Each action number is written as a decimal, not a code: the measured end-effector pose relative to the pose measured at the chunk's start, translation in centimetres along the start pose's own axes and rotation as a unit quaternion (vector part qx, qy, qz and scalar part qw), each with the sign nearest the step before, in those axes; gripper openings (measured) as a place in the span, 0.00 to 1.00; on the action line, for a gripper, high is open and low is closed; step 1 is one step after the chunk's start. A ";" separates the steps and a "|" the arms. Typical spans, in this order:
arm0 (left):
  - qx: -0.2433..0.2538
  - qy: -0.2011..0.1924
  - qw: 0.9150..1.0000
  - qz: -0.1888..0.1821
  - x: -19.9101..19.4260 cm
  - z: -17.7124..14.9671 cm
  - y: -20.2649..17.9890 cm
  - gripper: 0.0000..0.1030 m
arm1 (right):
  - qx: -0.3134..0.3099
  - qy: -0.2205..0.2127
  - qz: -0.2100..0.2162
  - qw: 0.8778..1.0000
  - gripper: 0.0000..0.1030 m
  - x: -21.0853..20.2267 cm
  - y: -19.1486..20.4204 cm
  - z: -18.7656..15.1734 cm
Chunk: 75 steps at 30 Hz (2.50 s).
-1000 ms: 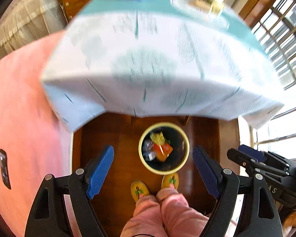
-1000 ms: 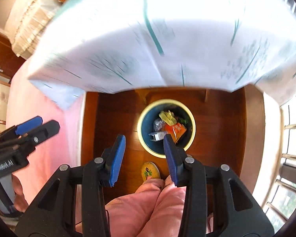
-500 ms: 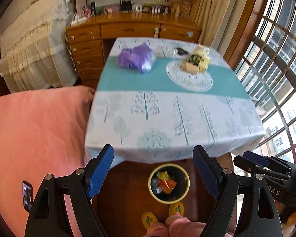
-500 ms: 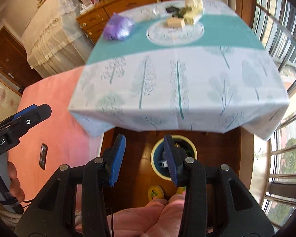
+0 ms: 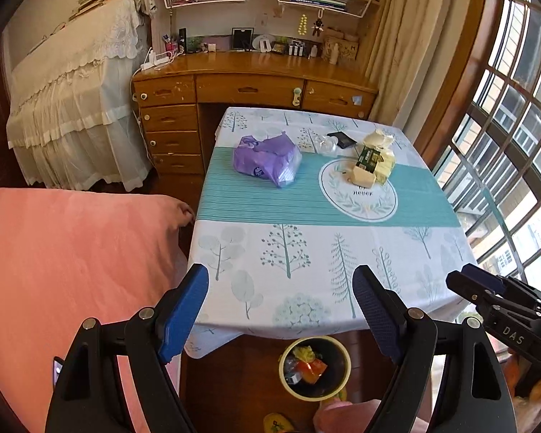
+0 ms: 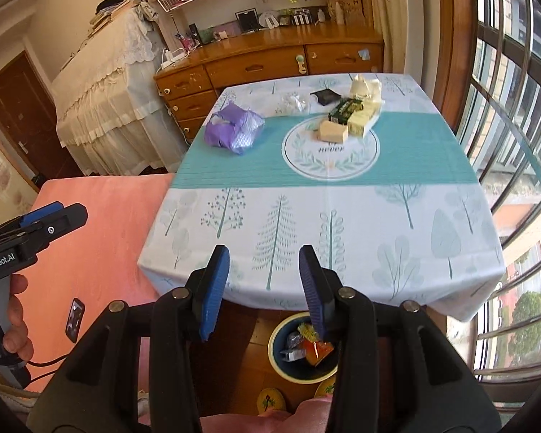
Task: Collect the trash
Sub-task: 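Raise both open tools and move back over the table, then grasp the beige box with the right tool while the left tool grasps the purple tissue pack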
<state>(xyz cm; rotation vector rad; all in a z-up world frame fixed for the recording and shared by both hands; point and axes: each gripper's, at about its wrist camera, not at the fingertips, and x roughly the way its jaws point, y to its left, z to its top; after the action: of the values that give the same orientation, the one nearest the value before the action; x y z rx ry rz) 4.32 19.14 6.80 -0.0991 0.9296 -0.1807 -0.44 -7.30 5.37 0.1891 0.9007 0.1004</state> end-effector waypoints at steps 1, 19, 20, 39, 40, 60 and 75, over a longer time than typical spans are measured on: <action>-0.004 0.000 1.000 0.000 0.2 0.2 0.1 0.81 | -0.003 0.002 0.001 1.000 0.36 0.4 0.0 0.6; -0.079 0.064 0.992 0.075 15.8 9.5 -3.9 0.81 | -0.095 0.073 0.036 0.992 0.36 18.5 -9.4 14.6; -0.083 0.067 0.991 0.082 16.9 10.2 -4.5 0.81 | -0.106 0.080 0.038 0.990 0.36 20.0 -10.4 15.7; -0.167 0.154 0.966 0.123 28.2 12.9 -6.9 0.81 | -0.285 0.182 0.073 0.938 0.42 37.9 -14.6 21.1; -0.171 0.156 0.965 0.124 28.7 13.2 -6.8 0.81 | -0.291 0.184 0.073 0.936 0.42 38.1 -14.5 21.0; -0.226 0.126 0.961 0.100 32.1 22.1 -2.6 0.81 | -0.341 0.205 0.106 0.912 0.42 39.3 -14.2 19.2; -0.325 0.167 0.927 0.082 42.3 23.8 3.8 0.81 | -0.325 0.162 0.173 0.915 0.37 37.6 -10.2 21.8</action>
<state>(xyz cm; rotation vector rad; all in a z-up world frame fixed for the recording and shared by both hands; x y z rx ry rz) 48.59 14.70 -12.95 -0.6179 1.3055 0.2831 40.05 -13.65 -12.39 -0.3036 1.1083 0.7710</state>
